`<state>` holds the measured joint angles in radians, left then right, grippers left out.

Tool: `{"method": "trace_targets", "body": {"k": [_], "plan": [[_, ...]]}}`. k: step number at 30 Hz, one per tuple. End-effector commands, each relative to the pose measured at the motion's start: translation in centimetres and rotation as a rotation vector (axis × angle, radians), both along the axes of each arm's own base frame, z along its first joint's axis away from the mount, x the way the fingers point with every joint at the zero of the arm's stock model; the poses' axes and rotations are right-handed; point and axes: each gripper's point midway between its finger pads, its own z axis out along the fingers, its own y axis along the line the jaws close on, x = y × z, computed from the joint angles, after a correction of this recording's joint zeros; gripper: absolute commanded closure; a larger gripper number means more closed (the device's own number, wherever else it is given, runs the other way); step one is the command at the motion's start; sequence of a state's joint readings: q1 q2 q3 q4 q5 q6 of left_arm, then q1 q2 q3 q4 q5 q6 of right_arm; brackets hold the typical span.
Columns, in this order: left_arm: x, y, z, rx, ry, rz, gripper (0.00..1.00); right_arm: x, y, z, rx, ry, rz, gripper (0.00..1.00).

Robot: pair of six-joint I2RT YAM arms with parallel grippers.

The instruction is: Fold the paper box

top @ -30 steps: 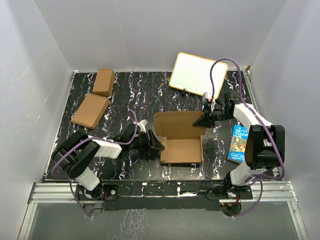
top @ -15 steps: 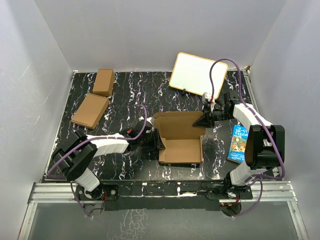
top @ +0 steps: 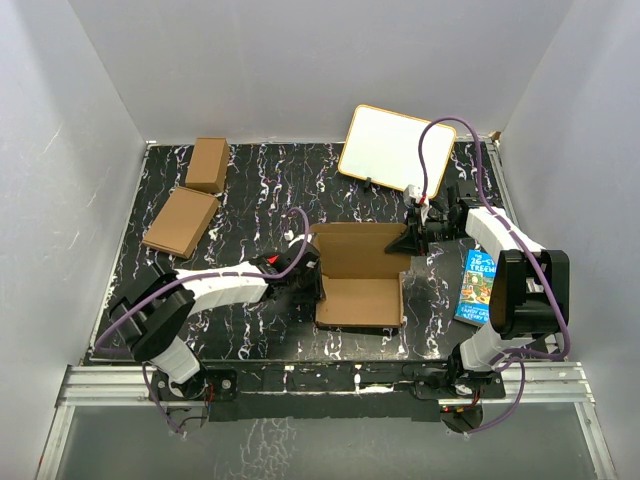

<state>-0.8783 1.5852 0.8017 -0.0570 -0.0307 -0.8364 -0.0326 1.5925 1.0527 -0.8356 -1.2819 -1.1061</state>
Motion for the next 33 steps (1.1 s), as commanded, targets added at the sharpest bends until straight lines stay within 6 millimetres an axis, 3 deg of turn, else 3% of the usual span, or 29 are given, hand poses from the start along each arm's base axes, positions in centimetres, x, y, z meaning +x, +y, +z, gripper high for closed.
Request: {"method": "trace_targets", "body": {"k": [1, 9, 14, 23, 26, 29, 33], "plan": [[-0.3, 1.6, -0.5, 0.131, -0.013, 0.005, 0.69, 1.1, 0.4, 1.7, 0.038, -0.097, 0.025, 0.92], [-0.9, 2.5, -2.0, 0.235, 0.0, -0.003, 0.79, 1.0, 0.6, 1.8, 0.043, -0.096, 0.03, 0.92], [-0.4, 3.4, -1.8, 0.323, -0.031, -0.009, 1.0, 0.9, 0.7, 1.7, 0.046, -0.094, 0.034, 0.92], [0.3, 4.7, -1.2, 0.481, -0.073, -0.037, 1.0, 0.7, 1.1, 1.6, 0.049, -0.089, 0.047, 0.92], [0.4, 4.2, -1.1, 0.458, -0.079, -0.049, 1.0, 0.7, 1.1, 1.6, 0.05, -0.088, 0.047, 0.92], [0.5, 3.5, -0.5, 0.421, -0.089, -0.045, 0.82, 0.7, 1.1, 1.5, 0.048, -0.087, 0.047, 0.92], [0.8, 3.0, 0.7, 0.385, -0.113, -0.039, 0.73, 0.7, 1.1, 1.4, 0.046, -0.084, 0.046, 0.92]]}}
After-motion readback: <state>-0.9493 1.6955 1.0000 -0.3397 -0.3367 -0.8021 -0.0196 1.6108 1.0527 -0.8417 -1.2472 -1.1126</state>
